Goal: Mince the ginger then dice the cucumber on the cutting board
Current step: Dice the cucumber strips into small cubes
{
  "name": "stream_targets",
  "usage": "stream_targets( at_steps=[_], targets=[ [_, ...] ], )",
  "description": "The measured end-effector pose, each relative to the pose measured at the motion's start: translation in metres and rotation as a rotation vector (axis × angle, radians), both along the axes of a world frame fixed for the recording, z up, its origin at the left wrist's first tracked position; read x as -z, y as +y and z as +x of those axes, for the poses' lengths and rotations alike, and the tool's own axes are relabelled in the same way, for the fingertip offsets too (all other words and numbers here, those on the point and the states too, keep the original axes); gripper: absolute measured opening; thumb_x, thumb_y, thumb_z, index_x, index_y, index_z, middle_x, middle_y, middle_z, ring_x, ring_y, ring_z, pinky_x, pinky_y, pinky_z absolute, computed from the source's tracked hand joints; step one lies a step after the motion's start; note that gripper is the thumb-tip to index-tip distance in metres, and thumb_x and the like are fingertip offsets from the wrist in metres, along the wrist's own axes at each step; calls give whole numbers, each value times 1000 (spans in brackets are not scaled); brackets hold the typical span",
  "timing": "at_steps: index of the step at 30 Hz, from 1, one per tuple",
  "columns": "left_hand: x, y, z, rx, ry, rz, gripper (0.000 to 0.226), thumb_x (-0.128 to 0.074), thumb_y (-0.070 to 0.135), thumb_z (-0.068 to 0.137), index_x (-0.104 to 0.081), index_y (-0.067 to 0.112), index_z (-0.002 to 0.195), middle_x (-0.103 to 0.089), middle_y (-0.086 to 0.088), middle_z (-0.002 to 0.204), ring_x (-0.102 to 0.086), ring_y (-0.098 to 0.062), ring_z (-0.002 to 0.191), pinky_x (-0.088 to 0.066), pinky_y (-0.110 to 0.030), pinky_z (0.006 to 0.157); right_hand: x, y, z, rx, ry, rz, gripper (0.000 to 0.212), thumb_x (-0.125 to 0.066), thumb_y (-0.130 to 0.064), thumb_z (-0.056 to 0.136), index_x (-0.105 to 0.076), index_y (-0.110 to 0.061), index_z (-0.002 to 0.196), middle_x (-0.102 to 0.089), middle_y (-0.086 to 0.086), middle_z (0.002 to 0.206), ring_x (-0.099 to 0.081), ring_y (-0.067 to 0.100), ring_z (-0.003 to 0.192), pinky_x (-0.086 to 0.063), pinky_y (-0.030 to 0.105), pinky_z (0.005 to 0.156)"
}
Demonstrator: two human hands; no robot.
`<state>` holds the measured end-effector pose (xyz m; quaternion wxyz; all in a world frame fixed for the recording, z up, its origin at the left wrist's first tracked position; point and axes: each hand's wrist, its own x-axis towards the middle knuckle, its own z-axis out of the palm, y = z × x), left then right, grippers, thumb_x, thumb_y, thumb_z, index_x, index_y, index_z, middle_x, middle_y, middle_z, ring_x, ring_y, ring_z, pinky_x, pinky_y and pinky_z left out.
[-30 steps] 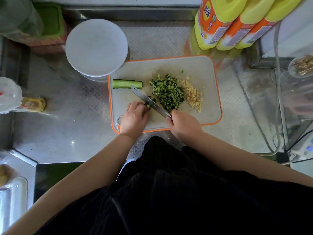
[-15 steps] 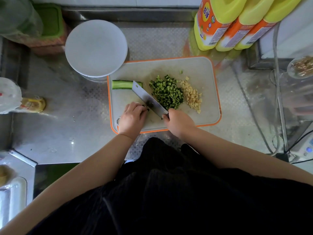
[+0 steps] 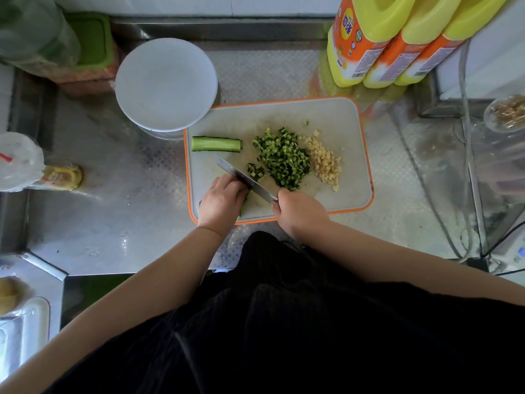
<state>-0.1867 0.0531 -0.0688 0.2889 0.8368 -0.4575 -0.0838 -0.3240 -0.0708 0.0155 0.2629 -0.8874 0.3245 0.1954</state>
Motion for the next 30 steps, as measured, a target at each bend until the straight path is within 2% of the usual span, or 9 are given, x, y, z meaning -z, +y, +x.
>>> stream_targets(
  at_steps=[4, 9, 14, 18, 22, 30],
  targets=[
    [3, 1, -1, -15, -20, -4, 33, -50, 28, 92, -70, 3, 86, -64, -10, 91, -59, -33, 83, -52, -45, 57, 2, 1, 7, -5, 31, 13, 20, -39, -26, 101, -40, -13, 85, -43, 0, 65, -48, 25, 65, -26, 32, 48],
    [1, 1, 1, -9, 4, -19, 28, -53, 27, 91, -71, 6, 89, -63, -9, 93, -60, -32, 85, -53, -45, 57, 4, -11, 8, 115, 5, 114, 27, -41, -34, 100, -45, -11, 88, -48, 3, 76, -47, 25, 73, -34, 33, 61],
    [-8, 9, -3, -44, 87, -34, 24, -56, 30, 90, -67, 8, 93, -59, -8, 100, -56, -28, 94, -53, -43, 65, 1, -10, 1, 82, -7, 65, 30, -41, -36, 100, -41, -13, 81, -45, 1, 65, -49, 25, 64, -32, 33, 50],
    [-6, 13, -8, 12, 11, -3, 26, -51, 30, 88, -65, 8, 88, -58, -7, 98, -51, -26, 93, -53, -45, 59, -4, -1, 1, -14, -25, 32, 30, -42, -36, 101, -38, -14, 81, -43, 1, 63, -44, 20, 55, -26, 32, 45],
    [-3, 13, -10, 45, -81, 6, 26, -52, 28, 89, -65, 7, 84, -59, -6, 92, -47, -23, 91, -50, -42, 49, -8, 1, 4, -48, -32, 6, 25, -42, -31, 101, -40, -12, 85, -41, -1, 62, -42, 20, 56, -25, 31, 47],
    [6, 11, -5, 46, -90, -20, 24, -55, 27, 92, -67, 7, 85, -61, -6, 90, -51, -24, 87, -50, -43, 48, 2, 4, 17, -31, 71, -11, 10, -43, -13, 97, -52, -9, 97, -42, -1, 67, -48, 23, 65, -33, 31, 52]
  ],
)
